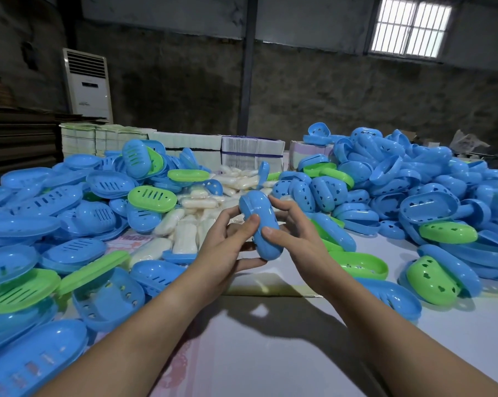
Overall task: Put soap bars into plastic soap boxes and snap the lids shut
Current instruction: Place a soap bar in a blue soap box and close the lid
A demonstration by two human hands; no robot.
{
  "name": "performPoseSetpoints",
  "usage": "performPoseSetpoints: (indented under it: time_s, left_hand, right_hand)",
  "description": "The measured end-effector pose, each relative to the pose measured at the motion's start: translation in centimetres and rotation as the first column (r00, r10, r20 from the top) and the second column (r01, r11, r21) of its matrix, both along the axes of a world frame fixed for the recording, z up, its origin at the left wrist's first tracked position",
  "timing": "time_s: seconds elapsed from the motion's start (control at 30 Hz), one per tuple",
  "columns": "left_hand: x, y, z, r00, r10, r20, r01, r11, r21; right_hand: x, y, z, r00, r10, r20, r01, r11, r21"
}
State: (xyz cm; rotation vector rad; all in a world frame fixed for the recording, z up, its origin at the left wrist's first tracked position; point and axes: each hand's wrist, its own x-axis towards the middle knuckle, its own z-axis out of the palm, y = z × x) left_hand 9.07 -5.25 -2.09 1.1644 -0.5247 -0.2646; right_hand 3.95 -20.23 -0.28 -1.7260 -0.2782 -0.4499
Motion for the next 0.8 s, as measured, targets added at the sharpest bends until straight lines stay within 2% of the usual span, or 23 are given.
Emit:
performPoseSetpoints:
  time_s: [0.2, 0.43, 0.73, 0.8]
  left_hand:
    - [-0.1, 0.1, 0.1, 0.999, 0.028, 0.046, -0.029, 0.999, 0.036]
    - [-0.1, 0.0, 0.4, 1.000, -0.023, -0.017, 0.024, 1.000, 0.005]
    - [-0.1, 0.1, 0.5, 0.992, -0.109, -0.070, 0.106, 0.993, -0.045]
    - [-0.1, 0.1, 0.6, 0.992, -0.104, -0.066, 0.102, 0.994, -0.034]
  right_hand:
    - [-0.1, -0.8, -0.1, 0.999, 0.034, -0.007, -0.034, 0.999, -0.019]
    - [0.1, 0.2, -0.2, 0.998, -0.068, 0.006, 0.068, 0.997, -0.019]
    - [0.6, -0.6, -0.2, 0.997, 0.060, -0.041, -0.055, 0.992, 0.110]
    - [0.5, -0.6, -0.2, 0.998, 0.049, -0.043, -0.045, 0.994, 0.096]
